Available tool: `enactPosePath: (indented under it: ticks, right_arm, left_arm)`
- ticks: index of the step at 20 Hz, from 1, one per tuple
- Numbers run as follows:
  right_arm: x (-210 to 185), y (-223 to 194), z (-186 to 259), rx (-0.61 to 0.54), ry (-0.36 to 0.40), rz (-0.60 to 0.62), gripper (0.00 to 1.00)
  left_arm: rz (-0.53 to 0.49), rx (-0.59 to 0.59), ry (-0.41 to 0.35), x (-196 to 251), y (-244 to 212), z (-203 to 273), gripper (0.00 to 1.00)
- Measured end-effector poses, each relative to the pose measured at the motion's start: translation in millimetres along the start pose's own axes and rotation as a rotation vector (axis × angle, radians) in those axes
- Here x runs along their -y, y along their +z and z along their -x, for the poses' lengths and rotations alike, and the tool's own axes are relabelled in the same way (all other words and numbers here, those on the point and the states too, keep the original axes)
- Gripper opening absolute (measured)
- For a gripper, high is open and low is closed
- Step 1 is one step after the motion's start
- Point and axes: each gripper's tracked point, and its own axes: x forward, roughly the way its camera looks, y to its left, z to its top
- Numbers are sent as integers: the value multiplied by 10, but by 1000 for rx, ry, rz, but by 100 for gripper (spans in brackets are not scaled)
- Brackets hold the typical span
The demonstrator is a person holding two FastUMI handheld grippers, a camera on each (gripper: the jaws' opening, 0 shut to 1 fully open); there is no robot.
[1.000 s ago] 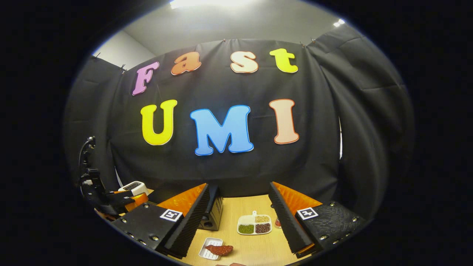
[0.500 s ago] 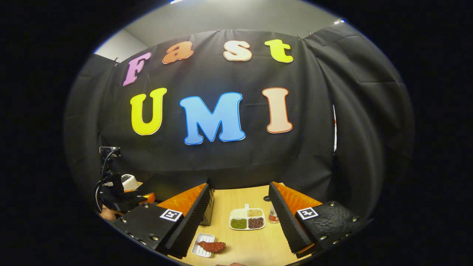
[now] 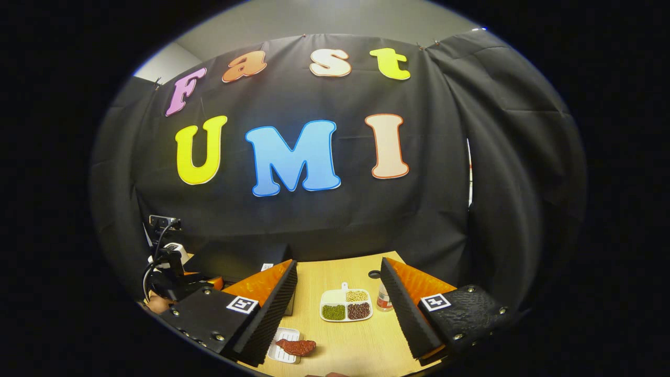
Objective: Open the electric oven with the left hand, put the food in, and close the electric oven.
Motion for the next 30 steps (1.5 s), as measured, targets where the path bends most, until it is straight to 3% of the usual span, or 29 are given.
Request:
enactPosePath:
  ticks: [2, 3, 6, 9, 13, 17, 19, 26, 30]
  right_arm:
    - [-64, -32, -17, -10, 13, -11, 97]
    - [-106, -52, -20, -16, 20, -14, 97]
    - [-186, -60, 13, -11, 41, -4, 98]
    - [-208, -70, 59, -6, 53, 13, 98]
    - [-205, -133, 90, -15, 65, 20, 97]
    - [-212, -117, 132, -11, 73, 36, 98]
    - [-214, -117, 170, -7, 76, 43, 98]
    - [-179, -185, 271, -17, 70, 76, 98]
    - [-204, -259, 319, -45, 81, 80, 97]
  left_arm:
    - [-15, 20, 4, -9, -25, -19, 100]
    - [-7, 21, 8, -11, -16, -14, 92]
    - [-10, 14, 18, -11, -45, 44, 99]
    - [-14, 11, 20, 3, -134, 170, 96]
    - [-24, 4, 25, 21, -375, 387, 99]
    - [26, -18, 22, 39, -622, 544, 92]
    - [43, -46, 23, 36, -775, 593, 99]
    - [55, -70, 14, 39, -1093, 703, 96]
    - [54, -83, 10, 17, -1252, 759, 99]
